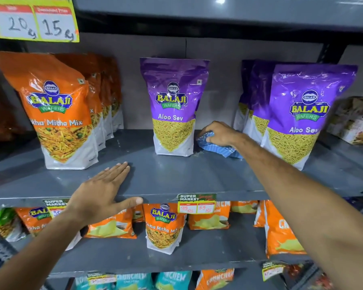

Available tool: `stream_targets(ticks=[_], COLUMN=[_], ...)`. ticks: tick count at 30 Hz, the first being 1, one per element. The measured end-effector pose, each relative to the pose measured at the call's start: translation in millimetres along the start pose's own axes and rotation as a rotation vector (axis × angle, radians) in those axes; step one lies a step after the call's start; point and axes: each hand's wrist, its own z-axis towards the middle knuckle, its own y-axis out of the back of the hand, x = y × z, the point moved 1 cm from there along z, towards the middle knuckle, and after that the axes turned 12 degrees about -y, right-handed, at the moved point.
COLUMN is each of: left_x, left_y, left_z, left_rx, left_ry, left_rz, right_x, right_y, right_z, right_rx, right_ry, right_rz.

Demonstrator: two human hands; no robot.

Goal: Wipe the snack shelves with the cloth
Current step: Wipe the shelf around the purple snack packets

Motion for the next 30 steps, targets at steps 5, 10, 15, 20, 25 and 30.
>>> stream_targets(ticks=[5,10,15,20,25,30], left_x=[0.8,-0.8,-5.5,-4.8,-1.6,1.8], left_y=[-1.0,1.8,9.4,6.4,-0.1,-1.1], left_z=[1.3,0.0,-1.8,-2.1,-0.5,-0.9], left_rx=[0.016,0.023,0.029,0.051,0.037,0.044], left_ry=[0.008,0.012,0.005,0.009,-0.004,0.015], left_rz=[-0.033,-0.032,-0.038,-0.032,-0.043,-0.058], right_x=[11.7,0.5,-24.4,-27.0,10.7,41.6], right_y=[-19.8,-40.9,-27.9,-49.7,-66.4,-83.2], right_z=[-7.7,-27.1,-37.9,-48.4,-92.8,-140.0], right_rx=[0.099,0.065,0.068,-0.042,-0.081,-0.061], right_ry=[0.002,0.006,0.105,-0.037,-0.003,0.15], right_rz=[-0.045,-0.118,0.074,0.067,0.138,0.182])
